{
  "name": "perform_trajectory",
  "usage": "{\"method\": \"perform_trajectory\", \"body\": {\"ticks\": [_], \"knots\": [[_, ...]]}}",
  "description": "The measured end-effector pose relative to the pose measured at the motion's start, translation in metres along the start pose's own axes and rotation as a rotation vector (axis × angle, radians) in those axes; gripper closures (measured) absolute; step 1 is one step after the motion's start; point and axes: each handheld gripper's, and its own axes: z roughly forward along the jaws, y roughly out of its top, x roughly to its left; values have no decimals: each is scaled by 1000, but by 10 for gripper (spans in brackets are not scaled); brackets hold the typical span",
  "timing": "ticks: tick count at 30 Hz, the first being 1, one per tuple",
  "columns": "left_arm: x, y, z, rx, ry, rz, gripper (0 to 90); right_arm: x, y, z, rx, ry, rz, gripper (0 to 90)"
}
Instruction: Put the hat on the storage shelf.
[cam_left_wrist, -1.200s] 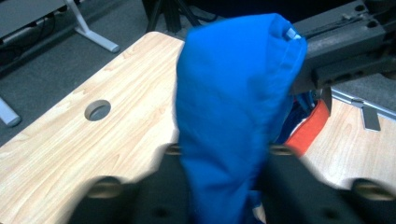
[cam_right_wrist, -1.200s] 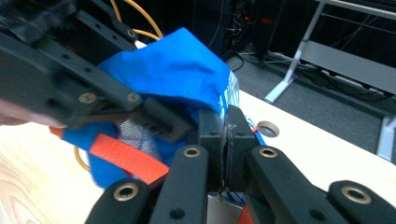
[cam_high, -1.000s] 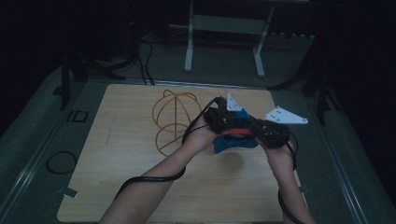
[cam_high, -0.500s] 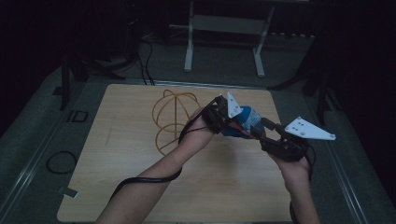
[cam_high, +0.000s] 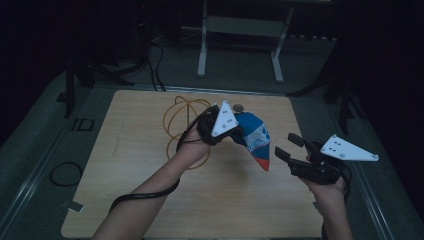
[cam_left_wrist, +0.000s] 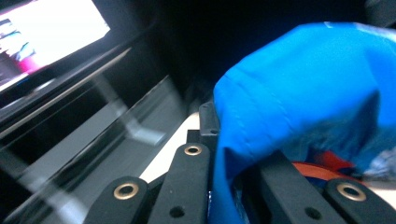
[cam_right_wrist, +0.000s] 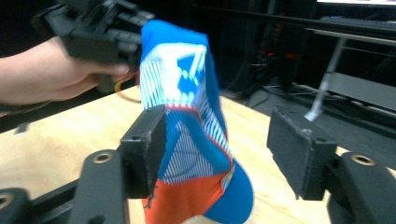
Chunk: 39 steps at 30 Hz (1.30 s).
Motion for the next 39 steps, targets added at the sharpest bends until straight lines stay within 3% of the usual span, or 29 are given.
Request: {"method": "perform_trajectory", "body": {"ticks": [3,5,6,8,15,17,20,23,26,28,31,34,36,39], "knots": [[8,-8,-6,-55,-31,-23,900,1,-1,-1,-1,25,4,349],[11,-13,-9,-110,-77,-39,900,2,-2,0,7,38,-8,354],[12,-15,-11,-134,-85,-31,900,3,-3,0,5,48,-11,368],[14,-18,-14,-178,-148,-33,900,6,-3,1,9,72,-30,374],[18,-25,-19,-291,-265,-39,900,17,-3,6,11,143,-68,391],[19,-27,-20,-335,-336,-50,899,18,-3,7,13,181,-76,412],[17,-28,-21,-370,-391,-45,899,20,-4,9,17,208,-85,438],[11,-27,-20,-387,-423,-43,899,26,-3,10,-1,208,-91,447],[3,-27,-16,-418,-456,-67,899,33,-2,16,1,220,-106,462],[-1,-27,-14,-431,-476,-70,899,38,-2,22,10,203,-122,470],[-6,-26,-11,-442,-483,-74,899,43,-1,28,13,192,-138,551],[-7,-24,-9,-442,-492,-67,899,46,-1,29,23,135,-168,734],[-7,-24,-9,-433,-490,-63,899,44,-1,28,15,127,-148,896],[-5,-26,-10,-429,-485,-72,898,42,1,25,12,96,-135,900]]}}
